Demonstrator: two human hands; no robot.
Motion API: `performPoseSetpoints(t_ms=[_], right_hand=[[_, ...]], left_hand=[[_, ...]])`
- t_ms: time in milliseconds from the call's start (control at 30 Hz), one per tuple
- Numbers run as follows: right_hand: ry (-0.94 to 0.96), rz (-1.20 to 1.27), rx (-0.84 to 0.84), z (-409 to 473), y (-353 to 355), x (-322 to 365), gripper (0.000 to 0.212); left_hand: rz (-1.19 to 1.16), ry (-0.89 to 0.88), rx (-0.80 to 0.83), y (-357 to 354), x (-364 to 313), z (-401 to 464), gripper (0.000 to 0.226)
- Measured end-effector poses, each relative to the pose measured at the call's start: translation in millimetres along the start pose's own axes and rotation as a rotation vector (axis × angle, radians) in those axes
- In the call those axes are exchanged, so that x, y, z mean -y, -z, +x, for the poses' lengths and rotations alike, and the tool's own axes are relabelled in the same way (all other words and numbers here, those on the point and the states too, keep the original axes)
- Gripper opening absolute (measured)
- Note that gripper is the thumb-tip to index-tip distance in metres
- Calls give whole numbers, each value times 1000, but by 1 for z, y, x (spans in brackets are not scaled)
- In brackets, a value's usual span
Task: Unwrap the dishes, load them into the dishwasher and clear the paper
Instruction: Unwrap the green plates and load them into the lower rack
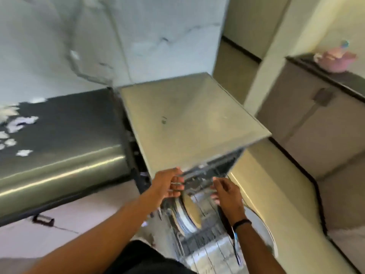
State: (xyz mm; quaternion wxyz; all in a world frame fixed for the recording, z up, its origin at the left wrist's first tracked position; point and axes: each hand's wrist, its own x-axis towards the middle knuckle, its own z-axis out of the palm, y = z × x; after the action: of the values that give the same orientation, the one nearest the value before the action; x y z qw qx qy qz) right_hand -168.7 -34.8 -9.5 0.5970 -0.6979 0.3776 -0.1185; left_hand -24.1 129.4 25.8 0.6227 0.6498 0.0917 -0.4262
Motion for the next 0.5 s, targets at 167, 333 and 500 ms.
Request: performPoseSetpoints(t_ms=[167,333,500], right_hand=[[180,-21,250,14,-94,79,12],[312,-66,501,-1,-209,137,12],[368,-108,730,-42,-340,170,8]], left_hand=[[-248,-125,-194,92,-24,-31,24],[-472,-262,-387,196,-32,-66,18],[-601,-329,-579,307,-21,-105,32]])
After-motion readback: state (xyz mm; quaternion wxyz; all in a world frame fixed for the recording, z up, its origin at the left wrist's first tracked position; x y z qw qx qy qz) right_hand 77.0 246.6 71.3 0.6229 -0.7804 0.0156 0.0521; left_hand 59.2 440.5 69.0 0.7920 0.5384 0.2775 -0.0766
